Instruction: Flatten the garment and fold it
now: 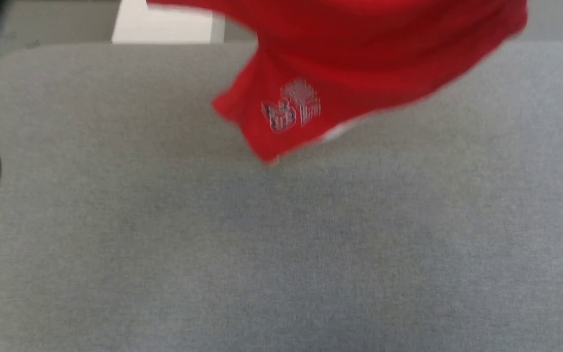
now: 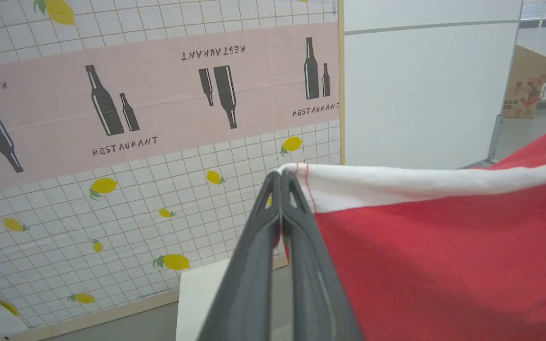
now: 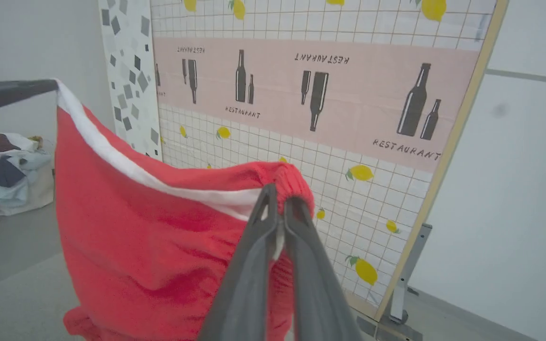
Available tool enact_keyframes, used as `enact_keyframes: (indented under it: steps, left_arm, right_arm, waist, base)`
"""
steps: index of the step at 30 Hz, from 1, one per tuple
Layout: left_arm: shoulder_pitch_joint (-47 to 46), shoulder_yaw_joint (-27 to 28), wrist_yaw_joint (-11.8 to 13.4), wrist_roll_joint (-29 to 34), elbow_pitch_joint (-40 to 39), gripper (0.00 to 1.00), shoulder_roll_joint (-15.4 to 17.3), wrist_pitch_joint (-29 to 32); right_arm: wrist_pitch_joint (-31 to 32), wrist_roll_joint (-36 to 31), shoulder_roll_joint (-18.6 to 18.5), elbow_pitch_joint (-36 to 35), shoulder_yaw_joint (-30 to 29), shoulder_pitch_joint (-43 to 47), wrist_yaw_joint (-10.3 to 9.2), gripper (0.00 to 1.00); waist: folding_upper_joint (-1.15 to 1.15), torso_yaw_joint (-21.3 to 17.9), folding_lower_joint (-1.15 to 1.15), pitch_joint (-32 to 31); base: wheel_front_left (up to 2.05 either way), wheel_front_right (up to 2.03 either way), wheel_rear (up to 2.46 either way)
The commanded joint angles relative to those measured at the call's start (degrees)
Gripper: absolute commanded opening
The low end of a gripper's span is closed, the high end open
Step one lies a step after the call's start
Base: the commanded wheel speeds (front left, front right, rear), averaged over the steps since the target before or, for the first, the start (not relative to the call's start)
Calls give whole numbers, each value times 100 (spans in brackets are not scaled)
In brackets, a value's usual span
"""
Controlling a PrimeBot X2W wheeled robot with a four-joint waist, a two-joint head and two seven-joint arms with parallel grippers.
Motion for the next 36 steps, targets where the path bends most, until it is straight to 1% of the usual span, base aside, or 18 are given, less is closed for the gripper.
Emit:
enact_keyframes:
  steps: [1, 4, 8, 12, 16, 19, 22, 25, 28, 31, 36]
  left_arm:
    - [-353, -5, -123, 80, 262, 0, -66, -2]
    - [-1021, -11, -323, 217, 834, 0, -201, -42]
    - [-1837, 5, -491, 390, 1475, 0, -403, -167]
    - [-2462, 37, -602, 537, 2027, 0, -573, -402]
    - [-2796, 46, -716, 605, 2462, 0, -710, -652]
    - [-2819, 21, -774, 623, 2689, 0, -802, -832]
    - [-2618, -33, -799, 588, 2825, 0, -916, -973]
    - [-2228, -99, -766, 548, 2864, 0, -995, -1105]
    - [-1610, -211, -709, 501, 2807, 0, -1035, -1212]
    - [-926, -336, -627, 457, 2649, 0, -1040, -1293]
    - [385, -550, -398, 338, 2175, 0, -1004, -1388]
  right_arm:
    - [-147, -22, 7, 211, 175, -393, -8, 0]
    - [-426, 40, 123, 841, 404, -1174, -8, 0]
    - [-771, 27, 249, 1506, 709, -2110, -8, 0]
    - [-1110, -1, 358, 2127, 1020, -2827, -8, 0]
    - [-1465, 40, 464, 2618, 1296, -3235, -8, 0]
    - [-1663, 132, 541, 2901, 1479, -3294, -8, 0]
    - [-1790, 288, 608, 3107, 1675, -3155, -8, 0]
    - [-1858, 384, 601, 3192, 1918, -2886, -8, 0]
    - [-1918, 540, 581, 3265, 2112, -2469, -8, 0]
    - [-1926, 625, 503, 3195, 2381, -2004, -8, 0]
    - [-1918, 948, 274, 3050, 2686, -1038, -8, 0]
  waist:
    - [0, -119, 0, 686]
    - [0, -147, 0, 1087]
    - [0, -145, 0, 1565]
    - [0, -101, 0, 1911]
    - [0, -40, 0, 2111]
    - [0, 30, 0, 2189]
    - [0, 120, 0, 2219]
    - [0, 202, 0, 2180]
    - [0, 283, 0, 2068]
    - [0, 355, 0, 1911]
    - [0, 483, 0, 1468]
  base:
    - [0, 0, 0]
    - [0, 0, 0]
    - [0, 0, 0]
    - [0, 0, 0]
    - [0, 0, 0]
    - [0, 0, 0]
    - [0, 0, 0]
    - [0, 0, 0]
    - [0, 0, 0]
    - [0, 0, 0]
    - [0, 0, 0]
